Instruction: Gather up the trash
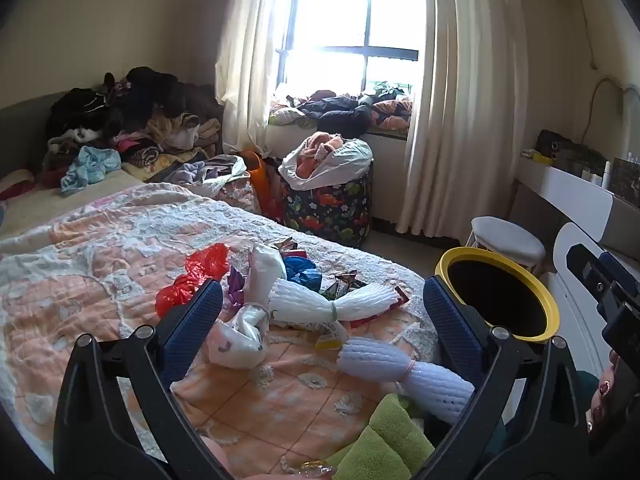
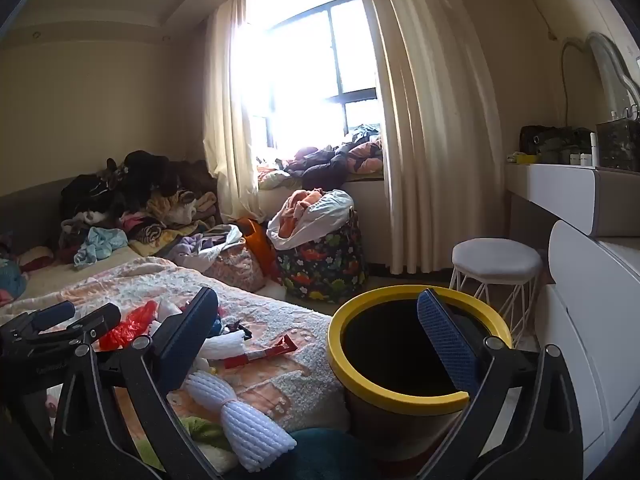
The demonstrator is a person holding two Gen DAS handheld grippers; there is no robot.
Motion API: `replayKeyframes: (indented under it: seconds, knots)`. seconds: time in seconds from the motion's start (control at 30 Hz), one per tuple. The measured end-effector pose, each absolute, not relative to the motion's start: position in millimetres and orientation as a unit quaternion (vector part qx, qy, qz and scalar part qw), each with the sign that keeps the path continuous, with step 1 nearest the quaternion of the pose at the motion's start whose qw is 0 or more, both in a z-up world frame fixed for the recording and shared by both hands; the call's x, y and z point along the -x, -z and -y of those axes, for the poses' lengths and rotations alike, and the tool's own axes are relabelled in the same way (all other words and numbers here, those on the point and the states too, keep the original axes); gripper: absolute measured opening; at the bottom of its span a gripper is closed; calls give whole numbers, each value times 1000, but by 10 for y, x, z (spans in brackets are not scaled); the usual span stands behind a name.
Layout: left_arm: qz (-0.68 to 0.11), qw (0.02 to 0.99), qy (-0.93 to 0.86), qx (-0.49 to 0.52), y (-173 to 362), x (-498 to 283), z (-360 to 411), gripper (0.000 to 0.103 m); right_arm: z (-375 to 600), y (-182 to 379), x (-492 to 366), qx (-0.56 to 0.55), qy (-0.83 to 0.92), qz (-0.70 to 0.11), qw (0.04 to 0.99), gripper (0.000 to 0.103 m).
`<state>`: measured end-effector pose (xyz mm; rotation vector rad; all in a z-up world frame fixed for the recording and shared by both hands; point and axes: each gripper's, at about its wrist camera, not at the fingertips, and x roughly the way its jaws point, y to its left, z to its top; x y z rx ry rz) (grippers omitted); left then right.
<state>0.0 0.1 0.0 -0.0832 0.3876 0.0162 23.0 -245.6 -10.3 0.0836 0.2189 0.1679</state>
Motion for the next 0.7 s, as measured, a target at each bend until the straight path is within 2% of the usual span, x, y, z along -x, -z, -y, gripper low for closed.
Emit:
replayKeyframes:
  seconds: [0.7]
  knots:
    - [-192,981,-7,41,-1,2,-2,92,2505,96,-241,-47,-81,-108,990,97]
